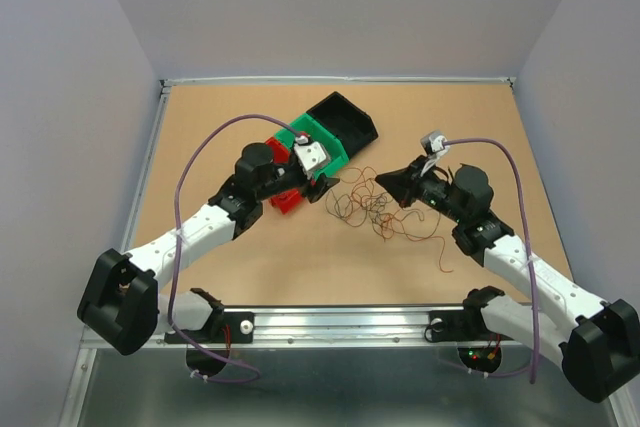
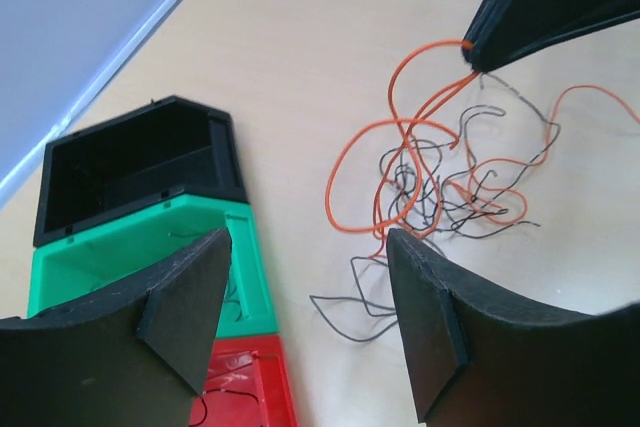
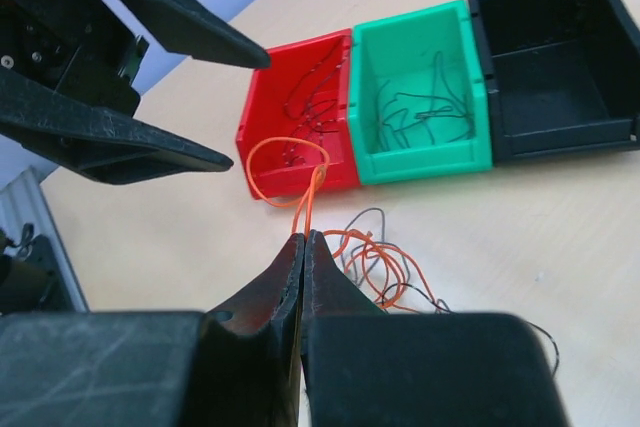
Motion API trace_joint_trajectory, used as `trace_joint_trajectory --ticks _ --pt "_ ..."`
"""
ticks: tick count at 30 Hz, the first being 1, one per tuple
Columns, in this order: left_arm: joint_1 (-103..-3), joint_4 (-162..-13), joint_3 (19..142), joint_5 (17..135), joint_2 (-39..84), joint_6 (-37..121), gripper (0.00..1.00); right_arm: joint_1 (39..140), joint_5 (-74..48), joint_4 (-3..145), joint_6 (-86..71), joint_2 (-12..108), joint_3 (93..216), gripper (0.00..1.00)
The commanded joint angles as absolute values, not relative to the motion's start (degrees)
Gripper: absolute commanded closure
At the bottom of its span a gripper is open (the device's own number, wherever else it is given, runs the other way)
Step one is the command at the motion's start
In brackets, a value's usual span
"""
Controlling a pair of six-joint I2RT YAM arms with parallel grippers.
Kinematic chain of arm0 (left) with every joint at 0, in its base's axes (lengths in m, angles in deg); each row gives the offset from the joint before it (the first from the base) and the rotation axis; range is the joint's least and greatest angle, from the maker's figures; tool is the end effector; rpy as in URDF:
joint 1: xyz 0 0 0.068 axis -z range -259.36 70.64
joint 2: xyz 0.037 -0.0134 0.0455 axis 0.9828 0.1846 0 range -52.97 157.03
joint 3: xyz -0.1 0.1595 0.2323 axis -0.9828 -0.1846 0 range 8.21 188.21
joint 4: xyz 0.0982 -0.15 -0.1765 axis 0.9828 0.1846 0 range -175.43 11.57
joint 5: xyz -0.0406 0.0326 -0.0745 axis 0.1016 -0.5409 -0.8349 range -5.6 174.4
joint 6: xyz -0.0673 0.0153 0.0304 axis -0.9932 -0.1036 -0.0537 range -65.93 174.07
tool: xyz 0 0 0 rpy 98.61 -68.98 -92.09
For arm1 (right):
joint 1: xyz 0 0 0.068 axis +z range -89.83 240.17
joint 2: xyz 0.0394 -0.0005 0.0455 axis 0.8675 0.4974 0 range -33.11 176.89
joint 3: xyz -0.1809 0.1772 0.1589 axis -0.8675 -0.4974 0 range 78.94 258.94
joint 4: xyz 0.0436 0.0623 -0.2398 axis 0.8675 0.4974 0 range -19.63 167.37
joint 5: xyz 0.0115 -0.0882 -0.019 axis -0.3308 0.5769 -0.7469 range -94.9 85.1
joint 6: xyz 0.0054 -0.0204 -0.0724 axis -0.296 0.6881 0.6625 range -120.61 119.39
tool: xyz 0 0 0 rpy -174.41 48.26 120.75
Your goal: Untangle the cables
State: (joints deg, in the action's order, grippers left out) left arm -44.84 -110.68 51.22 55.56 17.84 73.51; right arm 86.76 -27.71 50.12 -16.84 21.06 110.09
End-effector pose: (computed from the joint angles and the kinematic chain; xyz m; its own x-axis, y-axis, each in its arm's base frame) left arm 0.2210 -0.1893 0.3262 0.2628 0.1731 -0.9492 0.8547 0.4147 0.3123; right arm 0.1870 0.1212 0.3065 -0.2536 0.1611 -0.9538 -0.7165 0.6311 0.2971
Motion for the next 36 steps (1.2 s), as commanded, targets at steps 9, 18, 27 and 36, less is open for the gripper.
trace_joint_trajectory --ticks 9,18,27,36 --pt "-44.6 -115.9 50.2 45.6 12.8 74.1 0.23 86.7 -39.2 46.9 -14.5 19.5 109.2 0.99" --pt "-44.6 -113.4 53.2 38.6 16.0 73.1 0.22 87.2 -43.5 46.6 -13.5 20.2 109.0 0.99" --pt "-42.9 -107.2 58.0 33.2 21.3 75.3 0.24 88.3 -44.1 47.1 -12.7 22.5 110.1 1.0" --pt "-39.4 -105.6 63.1 41.3 26.8 74.6 1.0 90.0 -43.7 45.8 -12.5 23.8 110.5 0.99"
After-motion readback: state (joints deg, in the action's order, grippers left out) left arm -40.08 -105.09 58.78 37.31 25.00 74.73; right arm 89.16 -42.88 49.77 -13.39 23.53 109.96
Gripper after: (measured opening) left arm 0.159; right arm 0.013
